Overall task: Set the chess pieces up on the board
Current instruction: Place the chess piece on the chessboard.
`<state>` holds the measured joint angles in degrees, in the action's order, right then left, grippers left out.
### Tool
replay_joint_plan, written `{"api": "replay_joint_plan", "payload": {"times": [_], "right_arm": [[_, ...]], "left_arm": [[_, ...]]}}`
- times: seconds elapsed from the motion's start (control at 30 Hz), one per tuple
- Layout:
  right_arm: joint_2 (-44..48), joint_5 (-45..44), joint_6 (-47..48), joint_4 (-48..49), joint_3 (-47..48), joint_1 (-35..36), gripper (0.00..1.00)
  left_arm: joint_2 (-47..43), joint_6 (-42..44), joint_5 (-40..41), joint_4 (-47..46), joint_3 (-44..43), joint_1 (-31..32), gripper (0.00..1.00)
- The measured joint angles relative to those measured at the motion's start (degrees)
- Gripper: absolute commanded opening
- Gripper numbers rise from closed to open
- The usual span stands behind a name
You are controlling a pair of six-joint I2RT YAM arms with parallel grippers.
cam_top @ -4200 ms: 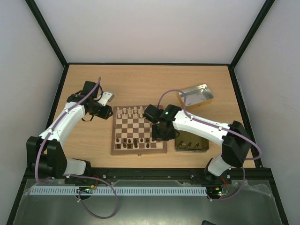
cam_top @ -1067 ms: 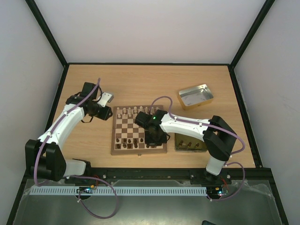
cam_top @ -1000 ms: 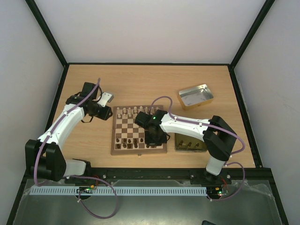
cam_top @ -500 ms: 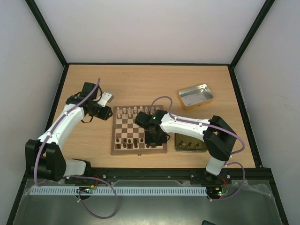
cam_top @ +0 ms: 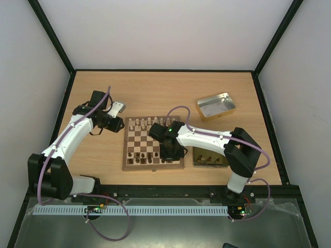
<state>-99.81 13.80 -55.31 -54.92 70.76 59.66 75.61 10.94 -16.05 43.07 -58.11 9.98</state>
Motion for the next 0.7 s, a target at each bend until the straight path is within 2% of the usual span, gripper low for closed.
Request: {"api": "replay_joint_plan", "payload": {"times": [0.7], "right_arm": [[0.0,-1.7,0.0,-0.7,2.7,-0.3,0.23]], "left_arm": [[0.0,0.0,0.0,0.0,0.0,0.0,0.35]]}}
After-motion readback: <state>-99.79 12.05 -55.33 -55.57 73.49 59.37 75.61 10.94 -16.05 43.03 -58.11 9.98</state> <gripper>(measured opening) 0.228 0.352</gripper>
